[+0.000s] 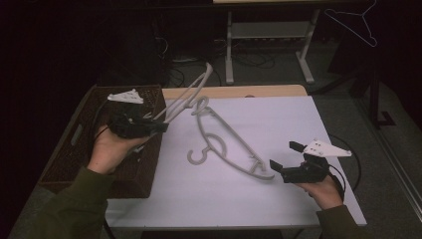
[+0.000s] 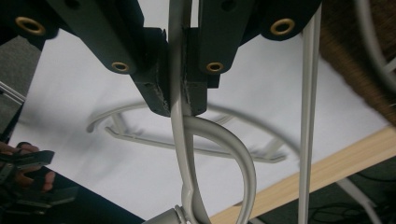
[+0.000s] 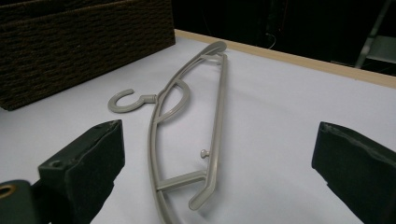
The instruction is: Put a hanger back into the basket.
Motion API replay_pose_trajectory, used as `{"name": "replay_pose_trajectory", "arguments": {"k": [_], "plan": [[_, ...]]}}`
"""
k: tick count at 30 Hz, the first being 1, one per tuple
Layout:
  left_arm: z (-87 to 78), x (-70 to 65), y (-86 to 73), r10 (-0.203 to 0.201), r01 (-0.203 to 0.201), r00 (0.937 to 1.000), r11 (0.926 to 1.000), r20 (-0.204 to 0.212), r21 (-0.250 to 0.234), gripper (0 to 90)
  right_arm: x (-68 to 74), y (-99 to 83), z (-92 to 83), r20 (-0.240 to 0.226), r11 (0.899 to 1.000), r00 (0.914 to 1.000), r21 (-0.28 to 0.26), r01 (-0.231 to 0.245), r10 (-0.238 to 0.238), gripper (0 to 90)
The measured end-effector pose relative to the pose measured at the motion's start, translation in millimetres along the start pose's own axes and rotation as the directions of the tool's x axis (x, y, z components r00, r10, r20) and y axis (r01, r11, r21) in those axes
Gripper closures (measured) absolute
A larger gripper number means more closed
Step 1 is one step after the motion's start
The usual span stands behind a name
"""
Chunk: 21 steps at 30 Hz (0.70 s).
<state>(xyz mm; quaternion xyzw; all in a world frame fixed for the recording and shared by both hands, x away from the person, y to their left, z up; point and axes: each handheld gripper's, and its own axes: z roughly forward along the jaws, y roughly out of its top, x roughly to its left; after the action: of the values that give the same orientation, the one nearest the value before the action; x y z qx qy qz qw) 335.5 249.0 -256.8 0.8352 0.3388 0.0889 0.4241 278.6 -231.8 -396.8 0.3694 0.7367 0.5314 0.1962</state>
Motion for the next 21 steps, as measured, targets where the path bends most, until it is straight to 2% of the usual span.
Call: {"name": "replay_pose_trajectory", "arguments": {"k": [4, 7, 12, 21], "plan": [[-19.3, 11.6, -7.1, 0.012, -0.011, 0.9985, 0.9998, -0.054, 0.017, 82.1, 0.0, 0.1, 0.5, 0.002, 1.000, 1.0000, -0.001, 0.001, -0.001, 2.1], [-32.6, 21.4, -15.7, -0.001, 0.002, 0.9964, 0.9998, -0.085, 0.019, 82.1, 0.3, 0.2, 0.9, 0.001, 1.000, 1.0000, 0.002, 0.002, -0.002, 2.1], [-53.2, 38.1, -34.4, -0.012, 0.017, 0.9889, 0.9992, -0.148, 0.037, 82.1, -0.3, 0.3, 1.4, 0.006, 1.000, 1.0000, 0.002, -0.002, 0.002, 2.1], [-81.4, 63.3, -73.1, -0.073, 0.086, 0.9796, 0.9942, -0.187, 0.064, 82.1, -1.1, 0.2, 3.2, 0.014, 1.000, 0.9999, 0.009, 0.000, 0.000, 2.1]]}}
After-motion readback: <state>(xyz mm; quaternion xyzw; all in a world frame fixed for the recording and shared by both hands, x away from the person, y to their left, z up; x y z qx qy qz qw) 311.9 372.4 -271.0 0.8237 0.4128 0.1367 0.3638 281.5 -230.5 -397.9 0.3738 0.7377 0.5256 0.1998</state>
